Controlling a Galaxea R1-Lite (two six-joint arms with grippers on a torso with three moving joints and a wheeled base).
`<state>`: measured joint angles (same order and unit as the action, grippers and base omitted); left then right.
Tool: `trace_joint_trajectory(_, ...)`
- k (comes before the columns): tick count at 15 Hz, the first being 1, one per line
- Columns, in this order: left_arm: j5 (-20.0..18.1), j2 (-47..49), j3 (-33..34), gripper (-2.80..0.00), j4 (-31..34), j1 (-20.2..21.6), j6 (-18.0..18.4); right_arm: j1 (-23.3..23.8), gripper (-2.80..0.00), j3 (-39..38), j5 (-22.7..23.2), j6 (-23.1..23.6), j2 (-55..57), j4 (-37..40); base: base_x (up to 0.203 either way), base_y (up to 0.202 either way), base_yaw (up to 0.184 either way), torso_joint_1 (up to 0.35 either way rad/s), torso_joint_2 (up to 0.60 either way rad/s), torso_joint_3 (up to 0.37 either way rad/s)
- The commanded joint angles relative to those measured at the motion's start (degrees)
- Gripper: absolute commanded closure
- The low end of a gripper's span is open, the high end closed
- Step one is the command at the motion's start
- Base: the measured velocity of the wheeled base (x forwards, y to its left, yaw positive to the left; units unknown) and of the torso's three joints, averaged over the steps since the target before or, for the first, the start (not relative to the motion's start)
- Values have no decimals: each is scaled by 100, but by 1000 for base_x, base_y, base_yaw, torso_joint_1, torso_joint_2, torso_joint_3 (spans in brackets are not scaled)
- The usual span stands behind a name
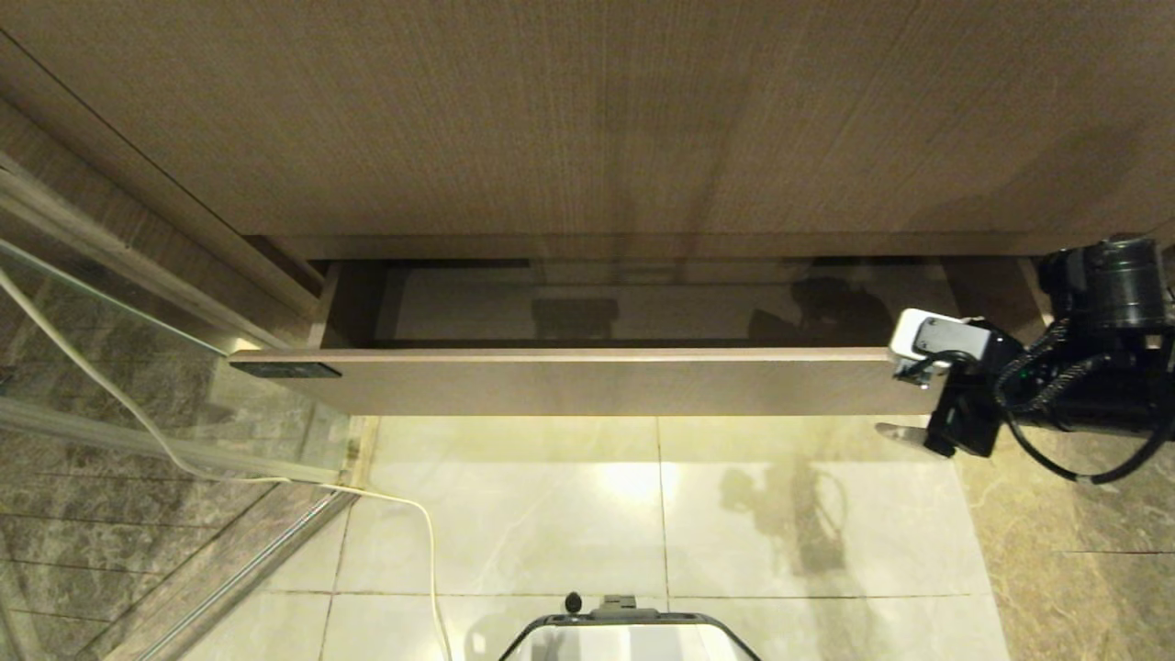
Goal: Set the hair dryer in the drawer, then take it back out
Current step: Pull open the drawer
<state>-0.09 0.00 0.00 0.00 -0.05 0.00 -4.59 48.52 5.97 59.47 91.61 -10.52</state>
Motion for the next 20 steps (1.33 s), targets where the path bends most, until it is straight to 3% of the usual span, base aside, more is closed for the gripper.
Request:
trace_joint_trajectory(1, 0, 0, 9, 0, 0, -4, 0, 411, -280, -271, 8, -134, -1224, 403, 0, 0, 0, 0, 0, 0)
trace_joint_trajectory(5, 0, 0, 9, 0, 0, -4, -8, 1033, -280, -844, 24, -937, -2568, 1053, 0, 0, 0, 0, 0, 0)
trace_joint_trajectory(7, 0, 0, 9, 0, 0, -4, 0, 1203, -280, -1109, 35, -1947, -3516, 1516, 0, 0, 0, 0, 0, 0)
trace_joint_trajectory(9, 0, 0, 1, 0, 0, -4, 0, 1281, -280, -1317, 12, -3357, -4167, 1829, 0, 0, 0, 0, 0, 0)
trace_joint_trajectory(10, 0, 0, 9, 0, 0, -4, 0, 1297, -280, -1427, -165, -3607, -4394, 1923, 0, 0, 0, 0, 0, 0)
trace_joint_trajectory(11, 0, 0, 9, 0, 0, -4, 0, 1266, 0, -1515, -494, -3621, -4475, 1996, 0, 0, 0, 0, 0, 0)
trace_joint_trajectory(16, 0, 0, 9, 0, 0, -4, 0, 1166, 0, -1674, -767, -3691, -4656, 1694, 0, 0, 0, 0, 0, 0)
trace_joint_trajectory(20, 0, 0, 9, 0, 0, -4, 0, 1098, 0, -2410, -765, -3849, -5504, 1295, 0, 0, 0, 0, 0, 0)
